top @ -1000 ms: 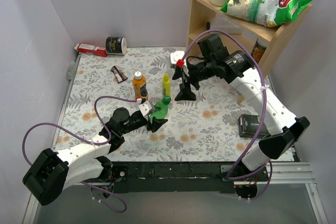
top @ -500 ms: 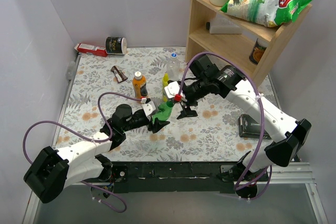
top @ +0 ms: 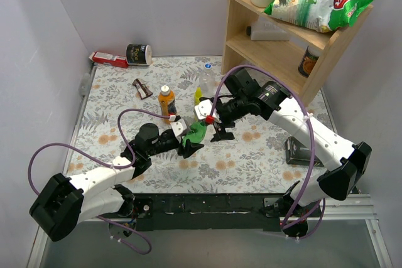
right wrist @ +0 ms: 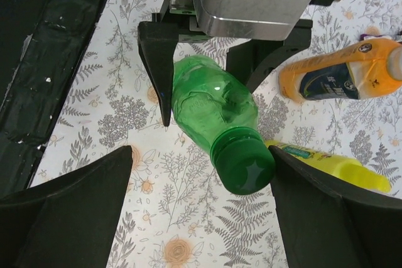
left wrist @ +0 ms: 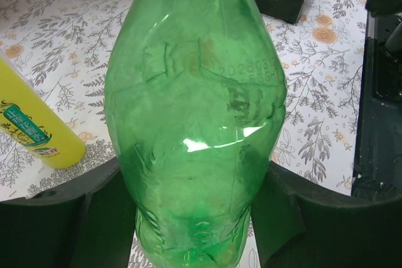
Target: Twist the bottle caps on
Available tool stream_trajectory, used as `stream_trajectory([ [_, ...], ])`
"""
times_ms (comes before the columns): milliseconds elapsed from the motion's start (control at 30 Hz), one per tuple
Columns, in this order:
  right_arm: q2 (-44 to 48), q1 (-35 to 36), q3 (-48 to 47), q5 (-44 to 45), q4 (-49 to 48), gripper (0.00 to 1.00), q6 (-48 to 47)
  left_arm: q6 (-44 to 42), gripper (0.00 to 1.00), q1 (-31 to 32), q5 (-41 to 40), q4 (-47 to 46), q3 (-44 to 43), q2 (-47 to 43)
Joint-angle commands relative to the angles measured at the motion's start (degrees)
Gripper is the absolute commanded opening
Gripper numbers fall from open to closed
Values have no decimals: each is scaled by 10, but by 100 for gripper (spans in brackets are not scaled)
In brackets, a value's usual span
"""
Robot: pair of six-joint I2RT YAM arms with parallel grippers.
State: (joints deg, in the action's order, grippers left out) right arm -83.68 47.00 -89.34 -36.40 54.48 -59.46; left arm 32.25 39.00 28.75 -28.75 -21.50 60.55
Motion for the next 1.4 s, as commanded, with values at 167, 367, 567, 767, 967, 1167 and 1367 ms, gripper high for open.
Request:
stream_trajectory([
  [167,11,5,14,34,-5,93,21,35,0,-14,-30,-27,-25,3],
  [367,16,6,22,44,22,94,5,62,0,-28,-48,-34,-32,11],
  [567,34,8,52,58,31,95,6,68,0,-37,-48,-40,-39,21],
  [767,32,8,57,68,26,95,31,67,0,-39,-43,-45,-40,24],
  [967,35,8,58,71,34,92,40,68,0,-42,-47,-42,-42,24],
  [1167,30,-37,30,54,-12,90,128,10,0,-43,15,-4,-42,17],
  [1367,-11,-75,-46,-21,-44,97,105,-23,0,-43,69,56,-58,20],
])
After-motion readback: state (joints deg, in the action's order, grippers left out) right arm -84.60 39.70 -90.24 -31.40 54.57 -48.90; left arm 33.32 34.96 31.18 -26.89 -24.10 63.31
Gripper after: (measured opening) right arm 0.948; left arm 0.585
